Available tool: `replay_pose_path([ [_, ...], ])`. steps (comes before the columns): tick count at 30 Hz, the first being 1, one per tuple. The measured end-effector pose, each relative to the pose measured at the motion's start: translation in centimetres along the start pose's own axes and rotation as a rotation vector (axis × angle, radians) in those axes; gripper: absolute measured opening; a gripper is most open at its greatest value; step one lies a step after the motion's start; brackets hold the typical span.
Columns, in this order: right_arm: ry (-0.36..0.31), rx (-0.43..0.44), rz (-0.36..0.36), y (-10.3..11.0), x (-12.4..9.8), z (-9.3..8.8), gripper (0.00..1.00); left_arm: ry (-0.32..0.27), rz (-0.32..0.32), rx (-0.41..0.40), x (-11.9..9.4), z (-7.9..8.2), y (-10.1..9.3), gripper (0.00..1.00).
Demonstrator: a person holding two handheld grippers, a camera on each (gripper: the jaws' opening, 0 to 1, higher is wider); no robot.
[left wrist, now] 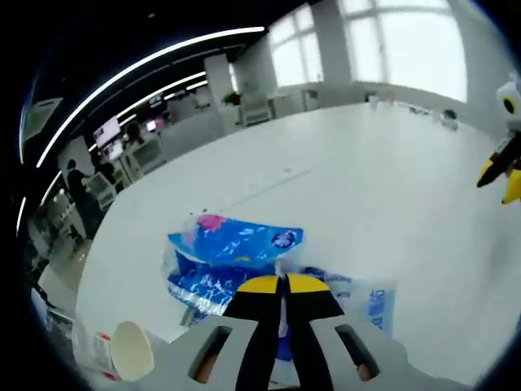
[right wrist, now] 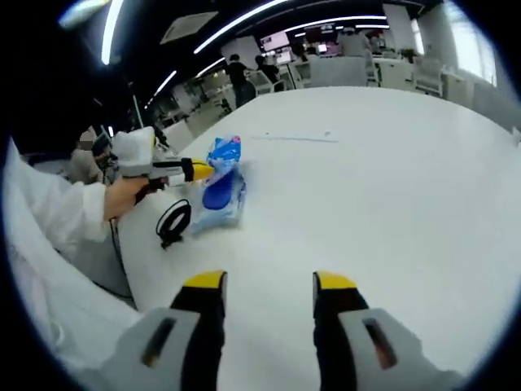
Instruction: Arrange the tabletop items into an orderly group along one side of the table until the central work area is clear of visible clutter.
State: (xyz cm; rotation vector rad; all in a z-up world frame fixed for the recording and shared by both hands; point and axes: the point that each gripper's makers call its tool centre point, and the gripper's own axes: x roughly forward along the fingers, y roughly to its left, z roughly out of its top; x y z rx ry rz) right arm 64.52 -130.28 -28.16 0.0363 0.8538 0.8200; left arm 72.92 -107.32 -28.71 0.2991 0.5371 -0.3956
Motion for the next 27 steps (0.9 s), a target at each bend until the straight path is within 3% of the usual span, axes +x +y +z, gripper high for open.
replay_pose_path([
  [3,-0.006,-0.005,-0.001,-0.1,-0.1,0.2,0.40,-0.047,-0.083,0.097,-0.8,1.0,-1.9,0.00],
  [10,-0.012,-0.022,-0.006,-0.4,-0.6,0.2,0.40,-0.107,-0.265,0.177,-2.9,2.0,-5.7,0.00],
  [20,-0.019,-0.041,-0.012,-0.9,-1.3,0.4,0.40,-0.140,-0.490,0.327,-5.4,1.9,-9.8,0.00],
  [27,-0.021,-0.072,0.003,-0.7,-1.2,1.2,0.40,-0.142,-0.665,0.428,-8.2,1.4,-12.7,0.00],
])
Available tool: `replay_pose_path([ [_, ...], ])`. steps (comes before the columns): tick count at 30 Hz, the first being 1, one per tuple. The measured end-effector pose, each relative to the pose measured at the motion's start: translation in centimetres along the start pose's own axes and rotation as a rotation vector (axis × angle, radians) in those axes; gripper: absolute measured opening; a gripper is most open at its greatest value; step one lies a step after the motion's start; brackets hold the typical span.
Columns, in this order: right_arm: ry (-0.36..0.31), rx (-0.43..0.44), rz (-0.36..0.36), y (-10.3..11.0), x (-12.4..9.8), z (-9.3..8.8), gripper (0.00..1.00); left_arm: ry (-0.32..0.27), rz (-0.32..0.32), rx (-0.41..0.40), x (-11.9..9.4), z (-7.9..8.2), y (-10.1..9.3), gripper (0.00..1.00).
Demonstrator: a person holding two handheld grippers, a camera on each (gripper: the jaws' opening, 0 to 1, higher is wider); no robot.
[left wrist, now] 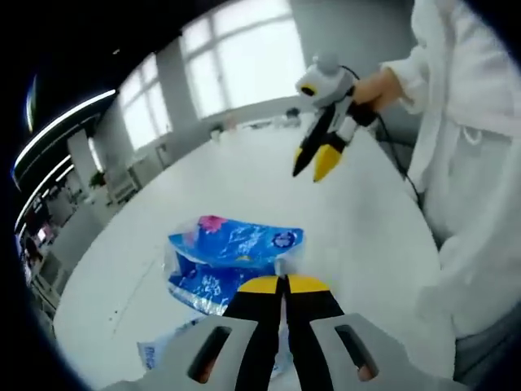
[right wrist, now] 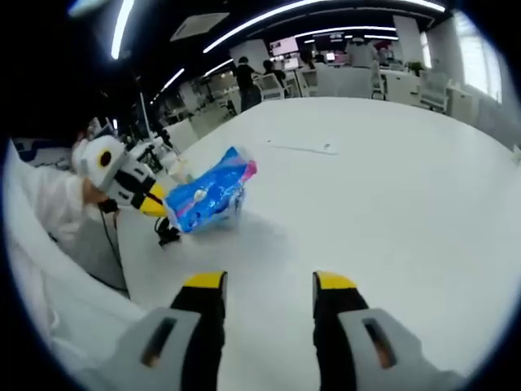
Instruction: Arrange the tabletop items into an orderly group along one side of the table until the central work area is clear of visible clutter.
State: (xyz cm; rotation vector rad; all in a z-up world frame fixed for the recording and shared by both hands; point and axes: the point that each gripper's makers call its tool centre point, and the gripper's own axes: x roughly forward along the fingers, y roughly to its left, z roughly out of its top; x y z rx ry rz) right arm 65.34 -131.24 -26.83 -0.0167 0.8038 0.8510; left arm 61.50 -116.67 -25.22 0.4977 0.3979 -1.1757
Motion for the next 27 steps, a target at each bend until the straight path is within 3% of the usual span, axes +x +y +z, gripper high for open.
replay_pose_path([
  [17,-0.065,-0.106,0.142,3.0,1.2,4.6,0.38,0.012,-0.188,0.183,-0.9,1.3,-5.5,0.00],
  [27,-0.046,-0.271,0.244,6.6,2.3,4.8,0.35,0.038,-0.278,0.240,-1.3,1.4,-8.1,0.00],
])
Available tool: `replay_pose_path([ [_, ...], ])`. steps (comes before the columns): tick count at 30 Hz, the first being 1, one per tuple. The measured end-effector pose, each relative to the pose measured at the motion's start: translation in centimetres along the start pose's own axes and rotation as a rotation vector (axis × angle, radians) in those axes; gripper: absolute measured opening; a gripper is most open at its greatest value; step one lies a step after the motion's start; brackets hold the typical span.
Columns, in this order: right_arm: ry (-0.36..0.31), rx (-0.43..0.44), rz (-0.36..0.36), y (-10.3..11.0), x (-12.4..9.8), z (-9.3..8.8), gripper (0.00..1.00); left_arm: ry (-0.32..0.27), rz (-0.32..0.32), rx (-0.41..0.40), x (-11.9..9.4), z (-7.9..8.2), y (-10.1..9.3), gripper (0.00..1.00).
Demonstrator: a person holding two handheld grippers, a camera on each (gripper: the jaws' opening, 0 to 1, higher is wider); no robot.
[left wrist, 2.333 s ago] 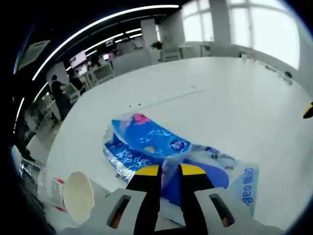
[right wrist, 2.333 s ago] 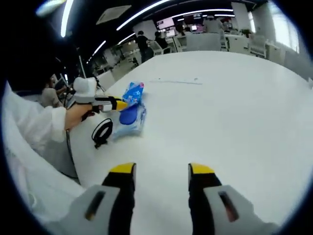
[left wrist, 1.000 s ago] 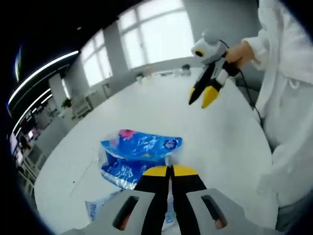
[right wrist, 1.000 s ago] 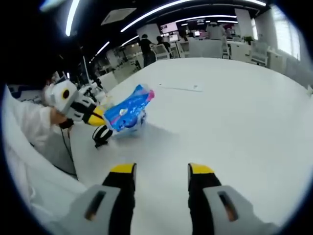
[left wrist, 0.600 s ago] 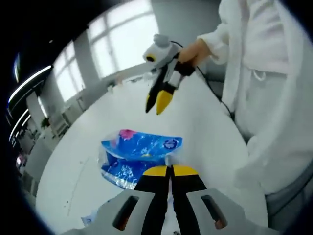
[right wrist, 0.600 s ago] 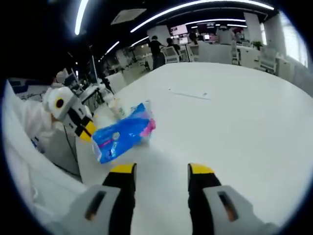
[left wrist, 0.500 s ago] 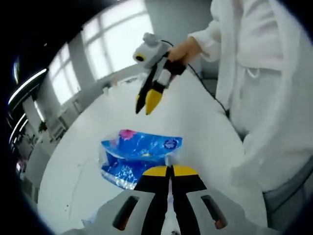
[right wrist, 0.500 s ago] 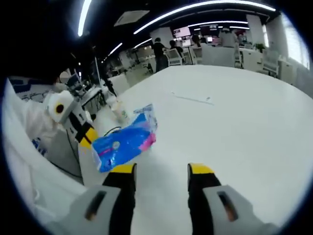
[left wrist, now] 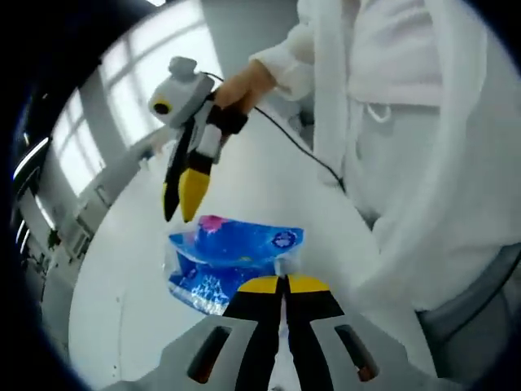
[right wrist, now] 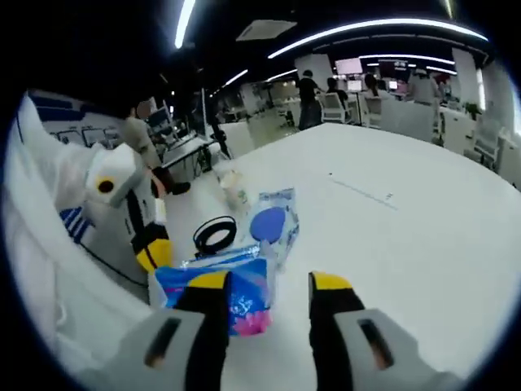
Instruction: Arrange the tabletop items into an orderly group along one side of the table until the central work area is clear of visible clutter.
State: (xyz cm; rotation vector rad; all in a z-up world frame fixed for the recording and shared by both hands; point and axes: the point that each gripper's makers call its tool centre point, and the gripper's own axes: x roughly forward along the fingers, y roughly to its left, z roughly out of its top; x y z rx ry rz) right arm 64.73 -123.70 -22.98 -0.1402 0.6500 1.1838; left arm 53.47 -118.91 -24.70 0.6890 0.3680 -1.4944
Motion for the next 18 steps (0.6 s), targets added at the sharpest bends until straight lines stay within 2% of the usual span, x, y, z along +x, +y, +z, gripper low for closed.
replay_pose_path([
  [5,0.053,0.008,0.021,0.3,0.9,-1.5,0.32,-0.010,-0.009,0.009,0.0,0.5,-0.3,0.00],
  [7,0.062,0.009,0.031,0.5,0.9,-1.7,0.28,-0.017,-0.003,0.004,0.0,0.7,-0.1,0.00],
  [8,0.062,0.008,0.028,0.5,0.9,-1.7,0.21,-0.020,-0.002,0.000,0.0,0.7,-0.1,0.00],
  [10,0.042,-0.001,0.024,0.5,0.6,-1.5,0.00,-0.028,0.009,-0.012,-0.1,0.8,0.3,0.00],
  [11,-0.016,0.024,0.029,0.6,0.6,-0.5,0.00,-0.028,0.014,-0.016,-0.1,0.8,0.4,0.00],
  [13,0.016,0.104,0.029,0.5,0.4,-1.0,0.00,-0.026,0.024,-0.027,-0.1,0.7,0.6,0.00],
  [15,0.019,0.083,0.011,0.1,0.3,-1.1,0.00,-0.026,0.036,-0.030,-0.1,0.6,0.8,0.00],
  [18,0.013,0.117,-0.018,-0.5,-0.1,-1.2,0.00,-0.035,0.073,-0.056,-0.2,0.7,1.6,0.00],
])
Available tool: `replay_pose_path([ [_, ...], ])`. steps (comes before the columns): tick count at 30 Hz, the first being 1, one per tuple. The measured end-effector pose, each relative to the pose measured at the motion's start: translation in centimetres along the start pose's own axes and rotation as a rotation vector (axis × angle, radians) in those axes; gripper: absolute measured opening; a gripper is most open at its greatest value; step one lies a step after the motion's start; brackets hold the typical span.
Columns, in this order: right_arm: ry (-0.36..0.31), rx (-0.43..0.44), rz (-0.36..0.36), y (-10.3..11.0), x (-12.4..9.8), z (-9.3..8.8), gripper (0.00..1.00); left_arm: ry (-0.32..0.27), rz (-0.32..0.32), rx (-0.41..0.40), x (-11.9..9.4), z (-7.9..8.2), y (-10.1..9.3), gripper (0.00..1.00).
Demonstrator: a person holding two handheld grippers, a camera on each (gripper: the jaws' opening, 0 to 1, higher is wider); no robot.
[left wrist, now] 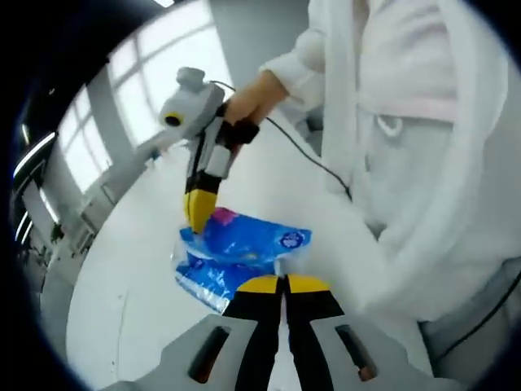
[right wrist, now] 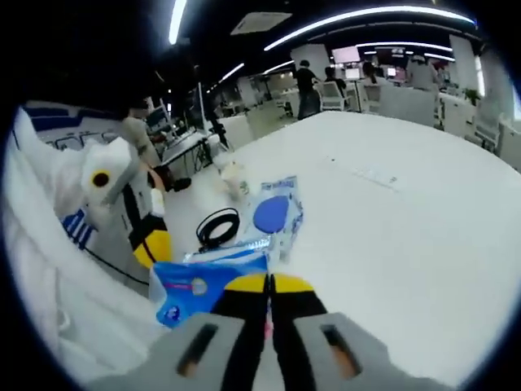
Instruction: Arrange the tabletop items into an orderly group along one side of the table until the central work area is clear of visible clutter.
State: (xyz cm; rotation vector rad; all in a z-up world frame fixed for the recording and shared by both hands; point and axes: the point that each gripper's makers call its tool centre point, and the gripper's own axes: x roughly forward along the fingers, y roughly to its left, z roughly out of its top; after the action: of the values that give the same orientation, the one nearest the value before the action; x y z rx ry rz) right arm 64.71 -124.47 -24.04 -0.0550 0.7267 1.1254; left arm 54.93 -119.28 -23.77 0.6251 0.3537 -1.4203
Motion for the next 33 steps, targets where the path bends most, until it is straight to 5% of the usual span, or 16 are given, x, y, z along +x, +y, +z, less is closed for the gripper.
replay_pose_path([
  [5,-0.079,0.138,-0.073,-1.6,-1.1,0.8,0.00,-0.020,0.143,-0.191,-0.5,-0.3,2.7,0.05],
  [10,-0.232,0.270,-0.150,-2.9,-3.0,2.2,0.00,-0.253,0.279,-0.537,-1.3,1.8,5.5,0.54],
  [13,-0.276,0.291,-0.203,-3.6,-4.0,2.2,0.00,-0.259,0.384,-0.644,-1.7,1.1,6.6,0.61],
  [16,-0.326,0.315,-0.255,-4.2,-4.8,2.4,0.00,-0.284,0.486,-0.777,-1.9,0.4,7.6,0.57],
  [19,-0.360,0.342,-0.323,-4.7,-5.5,2.2,0.00,-0.398,0.584,-1.044,-1.6,0.1,8.6,0.42],
  [20,-0.386,0.345,-0.335,-4.7,-5.7,2.4,0.00,-0.421,0.584,-1.062,-1.2,0.5,8.5,0.38],
  [23,-0.410,0.344,-0.353,-4.3,-5.9,2.6,0.00,-0.298,0.628,-1.018,0.7,-0.4,7.9,0.28],
  [27,-0.417,0.321,-0.368,-4.3,-6.1,2.9,0.00,-0.304,0.617,-1.059,2.0,0.0,8.0,0.15],
  [33,-0.419,0.318,-0.400,-4.9,-6.8,2.5,0.00,-0.280,0.683,-1.041,1.2,-0.5,9.3,0.01],
])
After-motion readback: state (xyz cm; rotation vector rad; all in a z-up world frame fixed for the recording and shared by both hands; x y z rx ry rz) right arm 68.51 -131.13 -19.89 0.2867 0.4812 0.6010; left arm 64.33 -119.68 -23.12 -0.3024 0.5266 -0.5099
